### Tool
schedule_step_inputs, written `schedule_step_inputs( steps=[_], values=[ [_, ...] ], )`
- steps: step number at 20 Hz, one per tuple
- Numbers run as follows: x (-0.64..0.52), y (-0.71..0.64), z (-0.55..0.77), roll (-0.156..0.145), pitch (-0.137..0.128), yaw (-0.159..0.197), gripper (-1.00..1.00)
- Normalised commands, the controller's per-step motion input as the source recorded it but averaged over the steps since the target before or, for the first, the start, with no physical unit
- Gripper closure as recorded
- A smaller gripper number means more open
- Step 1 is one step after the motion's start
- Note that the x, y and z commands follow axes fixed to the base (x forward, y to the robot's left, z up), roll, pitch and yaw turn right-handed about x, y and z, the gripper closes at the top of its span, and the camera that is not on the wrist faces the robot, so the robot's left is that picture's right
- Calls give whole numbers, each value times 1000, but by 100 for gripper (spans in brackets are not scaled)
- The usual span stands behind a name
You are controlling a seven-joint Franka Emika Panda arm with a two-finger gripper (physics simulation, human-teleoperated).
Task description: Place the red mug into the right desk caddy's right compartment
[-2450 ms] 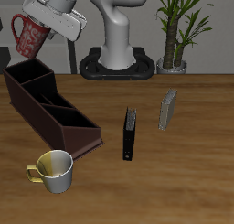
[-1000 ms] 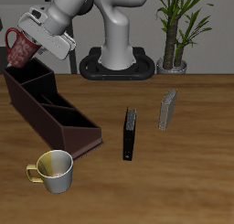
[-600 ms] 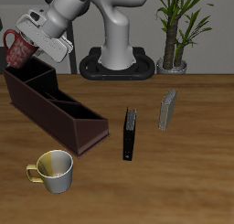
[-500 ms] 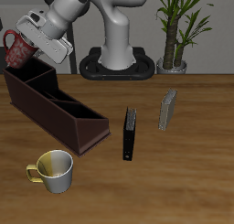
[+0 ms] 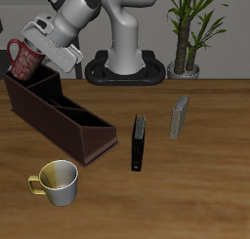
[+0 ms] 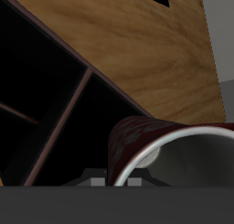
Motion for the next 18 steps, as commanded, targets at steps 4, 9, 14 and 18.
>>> schedule_step_inputs(
  steps=[4, 9, 14, 18],
  values=[
    [144, 435, -61, 89, 4, 6, 100],
    [195, 226, -38, 48, -1, 34, 100],
    [194, -285, -322, -46, 81, -43, 100],
    [46, -210, -419, -29, 80, -43, 100]
  ],
)
